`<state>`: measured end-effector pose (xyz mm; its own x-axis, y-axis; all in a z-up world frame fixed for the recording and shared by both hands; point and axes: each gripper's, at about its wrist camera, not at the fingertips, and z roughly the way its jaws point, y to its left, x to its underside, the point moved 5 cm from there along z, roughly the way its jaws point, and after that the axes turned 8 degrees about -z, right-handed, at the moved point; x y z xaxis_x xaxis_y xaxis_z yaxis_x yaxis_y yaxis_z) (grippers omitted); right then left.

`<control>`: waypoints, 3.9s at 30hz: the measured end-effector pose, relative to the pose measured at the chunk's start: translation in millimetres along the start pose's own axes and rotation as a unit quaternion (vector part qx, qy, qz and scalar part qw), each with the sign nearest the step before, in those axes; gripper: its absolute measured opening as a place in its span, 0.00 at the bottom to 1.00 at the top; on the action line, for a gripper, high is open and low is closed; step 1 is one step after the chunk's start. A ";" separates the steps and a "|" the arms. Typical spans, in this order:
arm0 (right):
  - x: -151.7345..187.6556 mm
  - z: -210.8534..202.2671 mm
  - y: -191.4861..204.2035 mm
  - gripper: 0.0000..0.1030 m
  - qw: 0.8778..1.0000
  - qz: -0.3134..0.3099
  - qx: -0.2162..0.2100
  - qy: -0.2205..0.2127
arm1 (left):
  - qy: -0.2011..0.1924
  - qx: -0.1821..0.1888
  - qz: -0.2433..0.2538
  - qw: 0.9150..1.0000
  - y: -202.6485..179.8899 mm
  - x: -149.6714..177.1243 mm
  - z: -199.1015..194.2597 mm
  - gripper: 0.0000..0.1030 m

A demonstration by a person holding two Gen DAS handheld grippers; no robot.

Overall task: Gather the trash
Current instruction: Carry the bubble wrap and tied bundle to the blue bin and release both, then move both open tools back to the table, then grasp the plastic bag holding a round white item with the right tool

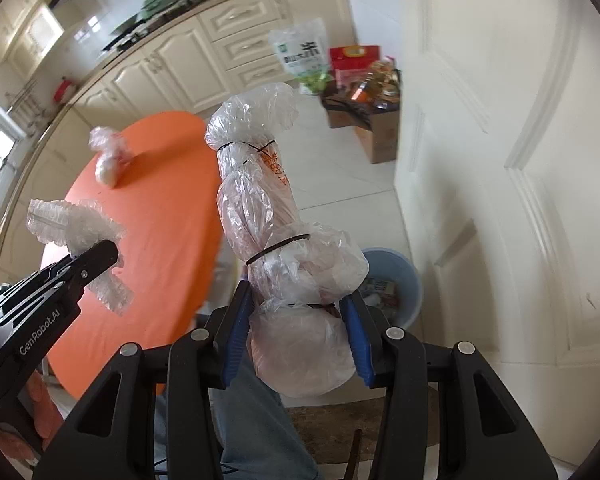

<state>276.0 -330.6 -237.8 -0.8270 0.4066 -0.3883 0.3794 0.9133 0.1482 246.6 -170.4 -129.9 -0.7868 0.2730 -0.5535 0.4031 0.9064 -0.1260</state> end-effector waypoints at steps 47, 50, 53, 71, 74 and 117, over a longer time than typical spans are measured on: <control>15.3 50.3 -121.4 0.67 0.991 0.124 0.037 0.034 | 0.130 0.012 0.103 0.986 -110.4 -37.2 187.9 0.59; 18.3 49.4 -119.0 0.67 0.991 0.124 0.034 0.038 | 0.127 0.011 0.098 0.987 -106.7 -36.3 184.2 0.59; 20.0 49.6 -115.9 0.67 0.991 0.125 0.037 0.043 | 0.126 0.012 0.096 0.987 -103.6 -33.7 177.1 0.59; 25.4 -0.6 -60.5 0.78 0.996 0.077 0.051 0.016 | 0.087 0.020 0.086 0.992 -65.5 -16.8 97.9 0.60; 27.3 -9.9 -45.9 0.82 0.996 0.066 0.055 0.007 | 0.076 0.025 0.076 0.994 -51.2 -11.2 76.4 0.67; -115.7 142.0 283.1 0.91 0.981 -0.188 -0.026 0.047 | 0.031 -0.126 -0.195 0.972 322.4 -48.3 -6.1 0.77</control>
<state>538.0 -122.6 -280.1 -0.9399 0.0393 -0.3391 0.0206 0.9981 0.0584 411.6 110.6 -138.7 -0.8866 -0.0956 -0.4526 -0.0525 0.9929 -0.1069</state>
